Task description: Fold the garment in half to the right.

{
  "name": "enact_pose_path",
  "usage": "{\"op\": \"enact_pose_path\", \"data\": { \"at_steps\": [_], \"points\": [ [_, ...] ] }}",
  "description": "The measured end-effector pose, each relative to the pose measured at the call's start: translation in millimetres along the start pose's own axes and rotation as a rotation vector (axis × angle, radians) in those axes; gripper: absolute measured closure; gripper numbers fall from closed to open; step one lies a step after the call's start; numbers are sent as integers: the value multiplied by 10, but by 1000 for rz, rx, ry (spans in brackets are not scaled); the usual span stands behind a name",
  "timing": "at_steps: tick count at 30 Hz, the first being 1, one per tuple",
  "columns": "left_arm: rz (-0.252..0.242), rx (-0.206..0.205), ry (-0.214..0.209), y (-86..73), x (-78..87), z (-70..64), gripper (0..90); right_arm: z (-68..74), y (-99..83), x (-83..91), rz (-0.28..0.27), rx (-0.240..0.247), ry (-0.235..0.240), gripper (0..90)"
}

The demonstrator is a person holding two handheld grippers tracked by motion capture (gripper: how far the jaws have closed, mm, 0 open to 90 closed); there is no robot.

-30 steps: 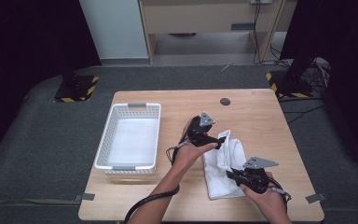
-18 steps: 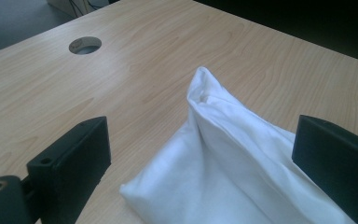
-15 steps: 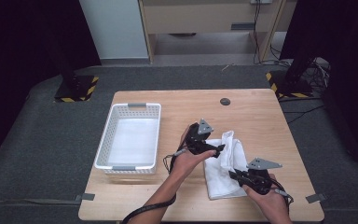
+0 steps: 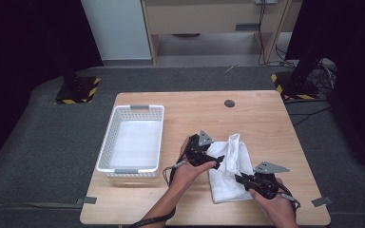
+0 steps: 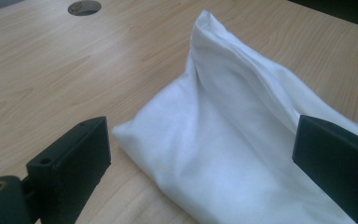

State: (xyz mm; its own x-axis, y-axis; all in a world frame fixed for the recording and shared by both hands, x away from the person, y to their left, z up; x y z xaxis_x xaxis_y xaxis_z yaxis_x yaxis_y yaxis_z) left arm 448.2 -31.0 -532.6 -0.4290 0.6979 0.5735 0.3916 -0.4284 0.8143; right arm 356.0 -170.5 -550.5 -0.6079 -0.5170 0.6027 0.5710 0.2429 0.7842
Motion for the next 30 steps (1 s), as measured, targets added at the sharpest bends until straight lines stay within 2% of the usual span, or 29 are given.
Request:
{"op": "enact_pose_path", "data": {
  "at_steps": [9, 14, 21, 25, 30],
  "points": [
    [15, 35, 3, -255, 17, -101, 38, -33, -21, 9, -1, -22, -9, 802],
    [16, 36, 7, -368, 39, -156, 37, -36, -31, 12, -1, -25, -12, 802],
    [18, 55, 17, -514, 58, -180, 38, -51, -55, 15, -2, -39, -16, 799],
    [24, 72, 40, -588, 77, -169, 38, -70, -61, 30, -10, -54, -21, 795],
    [51, 44, 54, -639, 62, -237, 39, -103, -88, 52, -20, -70, -25, 793]
  ]
}}
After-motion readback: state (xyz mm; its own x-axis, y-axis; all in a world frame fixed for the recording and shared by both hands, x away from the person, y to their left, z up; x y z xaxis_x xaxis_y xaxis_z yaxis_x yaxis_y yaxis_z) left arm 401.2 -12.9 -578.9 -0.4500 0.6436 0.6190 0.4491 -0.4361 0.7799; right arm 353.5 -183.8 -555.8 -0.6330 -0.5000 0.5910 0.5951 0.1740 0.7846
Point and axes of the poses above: each handheld gripper's, and its own axes: x roughly backward along the jaws, y roughly out of its top, z roughly to its left, the point moved 8 cm from there along -x, roughly forward along the jaws, and after that the axes turned 5 degrees about -y, right-handed, at the moved point
